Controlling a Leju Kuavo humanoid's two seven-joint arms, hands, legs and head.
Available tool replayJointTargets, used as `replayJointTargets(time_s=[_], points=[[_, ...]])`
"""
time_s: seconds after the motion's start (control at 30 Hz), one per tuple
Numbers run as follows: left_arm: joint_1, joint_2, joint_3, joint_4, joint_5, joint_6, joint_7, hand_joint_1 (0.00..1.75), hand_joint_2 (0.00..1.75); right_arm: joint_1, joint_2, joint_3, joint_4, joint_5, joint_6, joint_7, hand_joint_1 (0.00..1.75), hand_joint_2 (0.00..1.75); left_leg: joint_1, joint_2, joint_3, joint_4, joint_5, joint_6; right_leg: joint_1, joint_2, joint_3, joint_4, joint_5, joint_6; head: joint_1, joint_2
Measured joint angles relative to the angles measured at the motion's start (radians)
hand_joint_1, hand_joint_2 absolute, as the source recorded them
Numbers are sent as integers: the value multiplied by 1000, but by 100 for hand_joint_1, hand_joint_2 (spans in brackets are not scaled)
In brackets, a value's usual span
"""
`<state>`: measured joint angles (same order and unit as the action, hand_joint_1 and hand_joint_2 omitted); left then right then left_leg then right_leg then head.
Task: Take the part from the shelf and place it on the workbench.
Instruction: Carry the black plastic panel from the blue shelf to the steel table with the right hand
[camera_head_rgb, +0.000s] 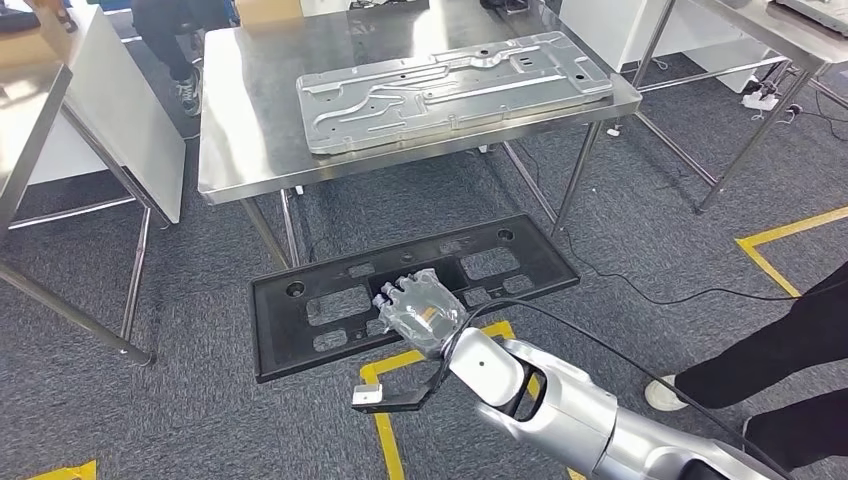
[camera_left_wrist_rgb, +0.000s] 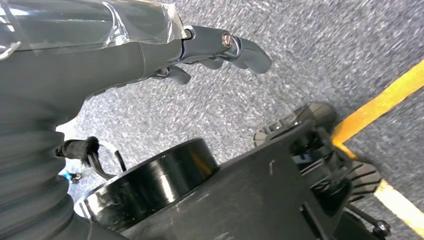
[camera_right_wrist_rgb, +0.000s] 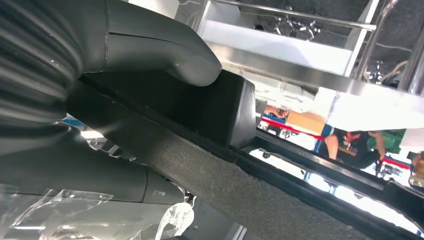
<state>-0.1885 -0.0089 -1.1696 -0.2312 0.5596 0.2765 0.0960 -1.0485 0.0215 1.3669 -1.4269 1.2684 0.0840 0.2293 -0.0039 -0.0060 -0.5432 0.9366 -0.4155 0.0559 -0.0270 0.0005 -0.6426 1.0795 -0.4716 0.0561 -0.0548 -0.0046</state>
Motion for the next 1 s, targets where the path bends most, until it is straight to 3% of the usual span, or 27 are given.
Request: replayJointTargets(time_s=[0.07, 0.1, 0.13, 0.17, 0.23, 0.27, 0.33, 0.43, 0.5, 0.57, 0.6, 0.63, 0.67, 0.73, 0.77, 0.8, 0.93, 1.0], points=[[0, -1, 0, 0, -1, 0, 0, 0, 175, 3, -2, 1, 0, 0, 0, 0, 175, 175, -3, 0, 8, 0, -6, 8, 3, 0, -74, 139, -54, 1, 0, 0], [0, -2, 0, 0, -1, 0, -1, 0, 175, 6, -4, 1, 0, 0, 0, 0, 175, 175, -5, 0, 12, 0, -10, 9, 3, 0, -105, 186, -62, 1, 0, 0], [1, -2, 0, 0, -1, 0, -1, 0, 175, 9, -5, 2, 0, 0, 1, 0, 175, 175, -6, -2, 17, 0, -15, 10, 4, 0, -119, 197, -52, 0, 0, 0], [2, -2, 0, 0, -1, 0, -1, 0, 175, 10, -6, 2, 0, 0, 1, 0, 175, 175, -6, -3, 24, 0, -20, 9, 4, 0, -110, 165, -22, -1, 0, 0], [2, -2, 0, 0, -1, 0, -1, 0, 175, 11, -7, 2, 0, 0, 1, 0, 175, 175, -8, -6, 41, 2, -37, 2, 5, 0, -45, 19, 55, -5, 0, 0], [1, -3, 0, 0, -1, 0, -1, 0, 175, 11, -6, 2, 0, 0, 1, 0, 175, 175, -10, -6, 48, 3, -46, -2, 5, 0, -15, -44, 80, -8, 0, 0], [-1, -3, 0, 0, -1, 0, -1, 0, 175, 10, -6, 2, 0, 0, 1, 0, 175, 175, -14, -6, 52, 3, -60, -10, 8, 1, 10, -95, 86, -15, 0, 0], [-2, -2, 0, 0, -1, 0, -1, 0, 175, 7, -6, 2, -1, 0, 1, 0, 175, 175, -11, -4, 54, 11, -77, -21, 6, 3, 16, -97, 74, -31, 0, 0], [-3, -2, 0, 0, -1, 0, -1, 0, 175, 5, -4, 2, -1, 0, 1, 1, 175, 175, -5, -2, 16, 93, -113, -34, 3, 3, 28, -99, 63, -41, -1, 0], [-2, -2, 0, 0, -1, 0, -1, 0, 175, 5, -4, 2, -1, 0, 1, 1, 175, 175, 1, -1, -73, 245, -159, -45, 3, 3, 40, -99, 51, -44, -1, 0], [0, -2, 0, 0, -1, 0, -1, 0, 175, 6, -4, 2, -1, 0, 1, 1, 175, 175, 3, -1, -116, 304, -166, -48, 3, 3, 47, -99, 43, -44, -1, 0], [1, -2, 0, 0, -1, 0, -2, 0, 175, 8, -4, 2, -1, 0, 1, 1, 175, 175, 5, -1, -144, 328, -154, -50, 3, 4, 57, -99, 35, -43, -1, 0], [1, -2, 0, 0, -1, 0, -2, 0, 175, 9, -4, 2, -1, 0, 1, 1, 175, 175, 6, -1, -152, 309, -119, -50, 3, 4, 69, -99, 26, -41, -1, 0], [2, -2, 0, 0, -1, 0, -2, 0, 175, 8, -4, 2, -1, 0, 1, 1, 175, 175, 5, 0, -116, 173, -14, -42, 2, 4, 96, -101, 7, -37, -1, 0], [2, -1, 0, 0, -1, 1, -2, 0, 175, 6, -4, 2, -1, 0, 1, 1, 175, 175, 1, 0, -92, 106, 23, -36, 3, 4, 108, -102, -1, -32, -2, 0], [3, -2, 0, 0, 0, 1, -2, 0, 175, 5, -4, 2, -2, 0, 1, 1, 175, 175, -2, 2, -71, 57, 40, -29, 3, 5, 115, -105, -8, -28, -2, 0], [3, -2, 0, 0, 0, 3, -3, 0, 175, 5, -5, 2, -2, 0, 0, 2, 175, 175, -10, 1, -35, 11, 23, -8, 3, 3, 126, -92, -12, -10, -1, 0], [2, -1, 0, 0, 0, 4, -4, 0, 175, 5, -4, 1, -3, 0, 0, 2, 175, 175, -6, -1, -9, 2, 15, 5, 3, 2, 91, -17, -31, -6, -1, 0]])
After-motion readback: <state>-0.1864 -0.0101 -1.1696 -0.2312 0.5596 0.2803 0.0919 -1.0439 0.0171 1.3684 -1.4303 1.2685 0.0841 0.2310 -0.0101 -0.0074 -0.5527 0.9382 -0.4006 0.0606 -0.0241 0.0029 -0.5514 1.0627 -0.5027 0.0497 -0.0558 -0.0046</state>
